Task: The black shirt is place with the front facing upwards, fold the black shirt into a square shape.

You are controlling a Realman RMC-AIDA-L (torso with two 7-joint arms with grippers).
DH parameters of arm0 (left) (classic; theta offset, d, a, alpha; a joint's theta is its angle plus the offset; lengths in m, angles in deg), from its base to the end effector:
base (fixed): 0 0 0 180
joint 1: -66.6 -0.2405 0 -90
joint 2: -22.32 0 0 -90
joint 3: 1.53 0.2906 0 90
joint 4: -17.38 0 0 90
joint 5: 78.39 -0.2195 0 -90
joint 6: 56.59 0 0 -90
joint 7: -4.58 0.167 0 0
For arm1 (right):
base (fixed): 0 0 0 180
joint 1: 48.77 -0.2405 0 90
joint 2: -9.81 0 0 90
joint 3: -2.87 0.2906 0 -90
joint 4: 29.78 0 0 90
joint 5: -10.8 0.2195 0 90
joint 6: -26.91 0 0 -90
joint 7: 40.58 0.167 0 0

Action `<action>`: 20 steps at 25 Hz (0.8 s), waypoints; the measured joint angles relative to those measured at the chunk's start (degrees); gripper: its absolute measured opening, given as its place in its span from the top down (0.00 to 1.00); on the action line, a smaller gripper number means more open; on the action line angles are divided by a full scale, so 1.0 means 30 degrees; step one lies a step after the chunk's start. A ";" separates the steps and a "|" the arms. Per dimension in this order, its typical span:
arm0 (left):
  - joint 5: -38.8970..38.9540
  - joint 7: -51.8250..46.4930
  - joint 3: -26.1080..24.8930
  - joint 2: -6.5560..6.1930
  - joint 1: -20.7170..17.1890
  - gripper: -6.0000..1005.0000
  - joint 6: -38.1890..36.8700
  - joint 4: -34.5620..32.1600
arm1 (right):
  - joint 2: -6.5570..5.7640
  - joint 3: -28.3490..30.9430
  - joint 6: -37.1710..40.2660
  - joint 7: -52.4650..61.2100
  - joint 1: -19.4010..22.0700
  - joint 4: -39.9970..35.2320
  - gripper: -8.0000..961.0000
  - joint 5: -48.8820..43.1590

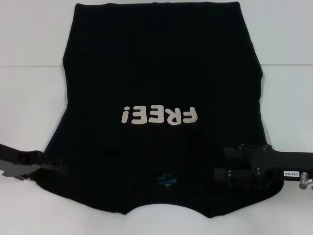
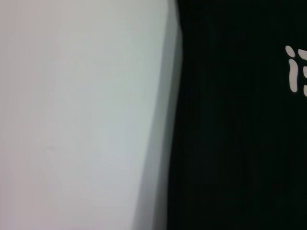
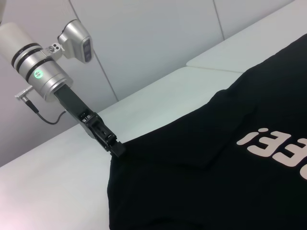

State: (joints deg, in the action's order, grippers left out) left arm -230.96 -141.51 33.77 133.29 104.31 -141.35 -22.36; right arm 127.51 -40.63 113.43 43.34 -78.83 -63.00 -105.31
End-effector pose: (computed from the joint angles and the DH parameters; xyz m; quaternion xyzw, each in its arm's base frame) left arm -0.3625 0.3860 0.0247 -0.7186 -0.6766 0.0175 0.1598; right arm 0.3015 0.3512 -0.0524 -0.9337 0.2765 0.2066 0.0956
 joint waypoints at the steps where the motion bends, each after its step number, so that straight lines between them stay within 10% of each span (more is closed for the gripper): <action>1: 0.0000 0.0056 0.0001 0.0029 0.0016 0.11 -0.0028 0.0000 | 0.0001 0.0000 0.0006 0.0001 0.0000 0.0000 0.10 0.0002; 9: -0.0065 0.0217 0.0012 0.0094 0.0103 0.11 -0.0412 -0.0136 | -0.0008 0.0005 0.0257 0.0073 0.0065 0.0000 0.10 0.0004; 11: -0.0084 0.0320 0.0012 0.0106 0.0103 0.33 -0.0354 -0.0151 | -0.0017 0.0013 0.0276 0.0108 0.0082 0.0000 0.10 0.0004; 20: -0.0207 0.0464 0.0093 0.0090 0.0104 0.52 0.0286 -0.0094 | -0.0519 -0.0004 0.0331 0.2678 -0.0296 -0.0781 0.10 -0.0871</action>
State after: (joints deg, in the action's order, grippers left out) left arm -231.59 -140.11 34.05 133.56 104.63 -140.50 -22.64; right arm 125.96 -40.65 114.42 51.38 -79.72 -65.35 -107.93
